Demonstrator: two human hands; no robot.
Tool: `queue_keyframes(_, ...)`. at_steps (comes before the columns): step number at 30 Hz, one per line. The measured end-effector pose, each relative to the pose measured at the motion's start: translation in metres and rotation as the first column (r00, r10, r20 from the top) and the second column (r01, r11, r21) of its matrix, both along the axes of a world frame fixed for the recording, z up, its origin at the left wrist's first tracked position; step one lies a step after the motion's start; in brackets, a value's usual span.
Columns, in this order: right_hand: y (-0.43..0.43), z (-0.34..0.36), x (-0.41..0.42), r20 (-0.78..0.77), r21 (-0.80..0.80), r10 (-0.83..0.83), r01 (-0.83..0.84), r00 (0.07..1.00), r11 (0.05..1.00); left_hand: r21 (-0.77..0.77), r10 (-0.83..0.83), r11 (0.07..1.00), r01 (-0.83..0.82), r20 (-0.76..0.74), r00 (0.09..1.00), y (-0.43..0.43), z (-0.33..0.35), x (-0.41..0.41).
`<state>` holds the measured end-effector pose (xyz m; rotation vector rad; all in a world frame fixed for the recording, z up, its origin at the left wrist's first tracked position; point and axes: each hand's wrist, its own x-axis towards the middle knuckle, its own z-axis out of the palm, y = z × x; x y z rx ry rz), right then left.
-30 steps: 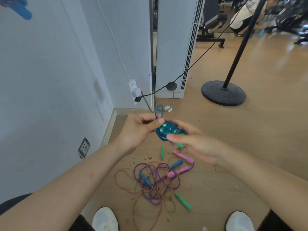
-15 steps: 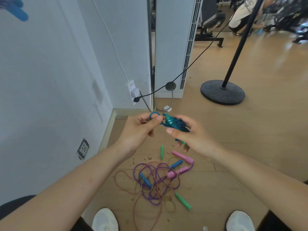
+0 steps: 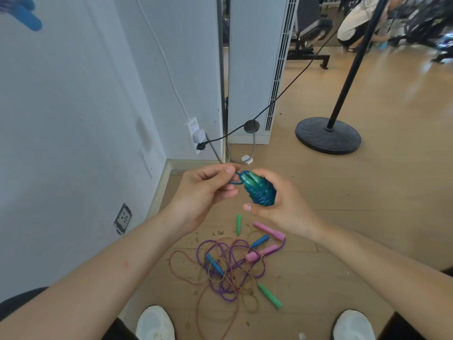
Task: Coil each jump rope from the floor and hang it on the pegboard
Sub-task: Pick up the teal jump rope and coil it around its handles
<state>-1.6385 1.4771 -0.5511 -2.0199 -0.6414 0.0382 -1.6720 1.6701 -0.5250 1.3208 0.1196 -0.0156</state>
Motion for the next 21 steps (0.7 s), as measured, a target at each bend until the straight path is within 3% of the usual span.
queue_keyframes(10,0.003,0.008,-0.005,0.058,0.042,0.01,-0.013,0.998,0.999,0.066,-0.069,0.995,0.069,-0.003,0.998,0.006,0.004,-0.001)
queue_keyframes(14,-0.001,0.011,-0.004,0.292,-0.15,0.016,0.029,0.956,0.988,0.187,-0.154,0.97,0.157,-0.03,0.988,0.009,0.005,-0.002)
queue_keyframes(18,-0.005,0.01,-0.001,0.404,-0.238,0.034,0.069,0.914,0.969,-0.004,-0.236,0.972,0.237,-0.088,0.968,0.012,0.011,-0.002)
queue_keyframes(21,-0.007,0.006,0.002,0.441,-0.225,0.042,0.065,0.897,0.972,-0.053,-0.295,0.955,0.292,-0.074,0.953,0.015,0.013,-0.004)
